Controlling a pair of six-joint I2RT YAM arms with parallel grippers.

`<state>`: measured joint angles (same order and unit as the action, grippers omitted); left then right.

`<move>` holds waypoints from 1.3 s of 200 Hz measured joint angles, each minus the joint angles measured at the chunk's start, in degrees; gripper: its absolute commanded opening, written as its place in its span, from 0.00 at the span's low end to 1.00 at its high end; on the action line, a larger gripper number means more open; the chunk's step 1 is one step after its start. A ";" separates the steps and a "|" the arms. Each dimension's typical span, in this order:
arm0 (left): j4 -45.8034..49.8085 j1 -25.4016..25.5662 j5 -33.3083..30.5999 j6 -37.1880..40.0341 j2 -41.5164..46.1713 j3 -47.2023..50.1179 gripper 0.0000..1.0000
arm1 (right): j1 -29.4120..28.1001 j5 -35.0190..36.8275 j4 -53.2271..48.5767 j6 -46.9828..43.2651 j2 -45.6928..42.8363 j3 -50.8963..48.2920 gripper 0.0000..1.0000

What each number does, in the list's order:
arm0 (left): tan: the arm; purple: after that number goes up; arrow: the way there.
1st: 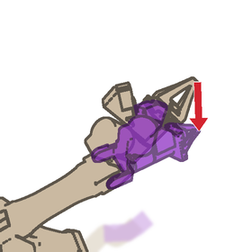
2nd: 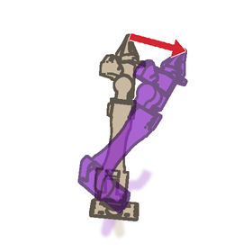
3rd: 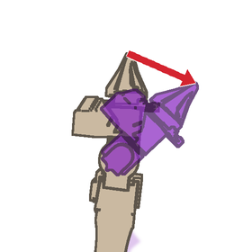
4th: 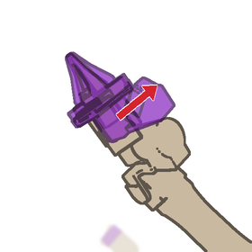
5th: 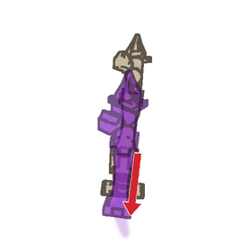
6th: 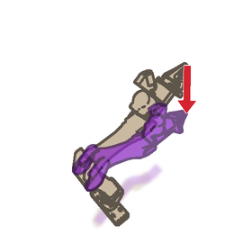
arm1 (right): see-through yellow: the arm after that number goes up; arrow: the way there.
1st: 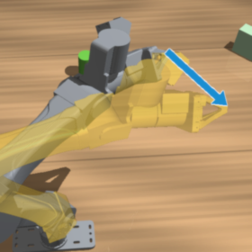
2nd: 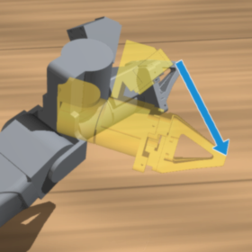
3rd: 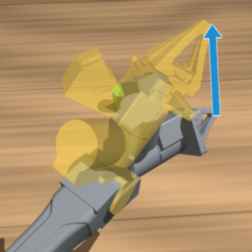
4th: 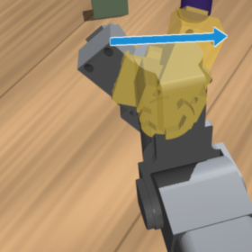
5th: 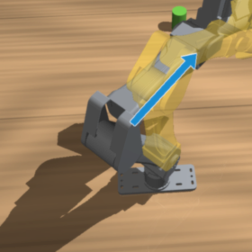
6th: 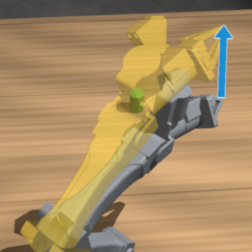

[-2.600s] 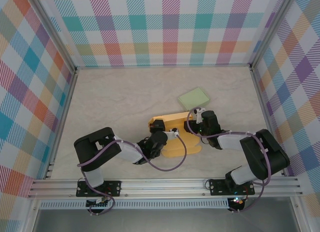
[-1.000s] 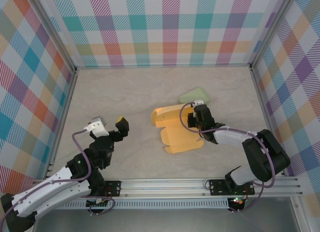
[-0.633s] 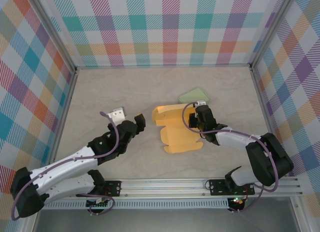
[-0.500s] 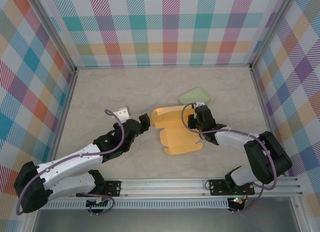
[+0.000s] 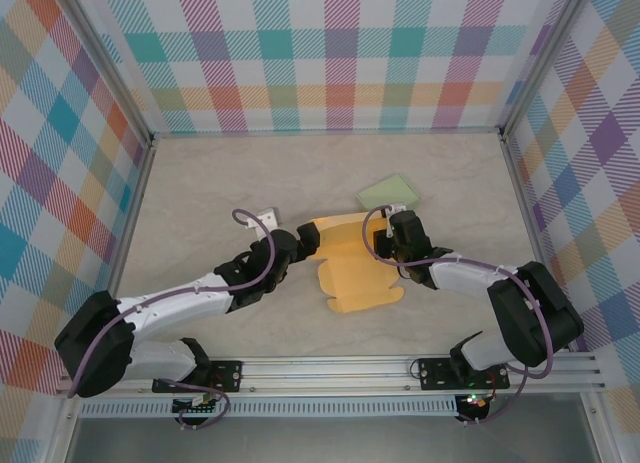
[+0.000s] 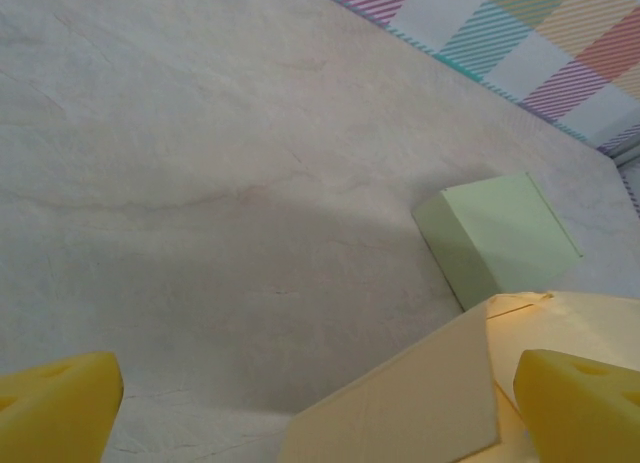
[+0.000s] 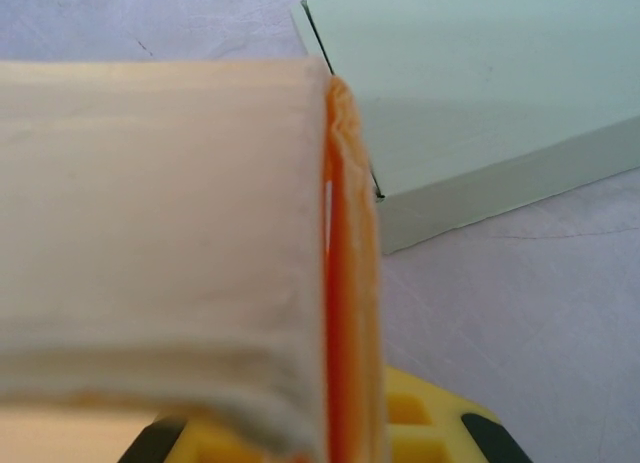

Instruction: Fold the paper box

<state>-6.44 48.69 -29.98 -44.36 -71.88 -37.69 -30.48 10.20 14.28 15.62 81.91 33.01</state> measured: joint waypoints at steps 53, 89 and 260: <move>-0.04 -0.90 1.49 -0.48 -3.78 -1.73 1.00 | 0.00 0.24 0.20 0.17 -1.84 0.00 0.00; -1.31 -0.90 2.71 -0.44 -8.79 -3.96 1.00 | 0.00 0.09 0.24 0.31 -1.88 -0.02 0.00; -0.20 0.24 0.37 -5.33 0.85 1.27 1.00 | -0.52 -0.22 1.14 2.36 -3.39 -0.57 0.00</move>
<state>-6.63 48.93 -29.61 -49.69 -71.02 -36.42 -31.00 9.98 15.42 17.98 78.52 32.45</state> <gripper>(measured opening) 0.997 0.097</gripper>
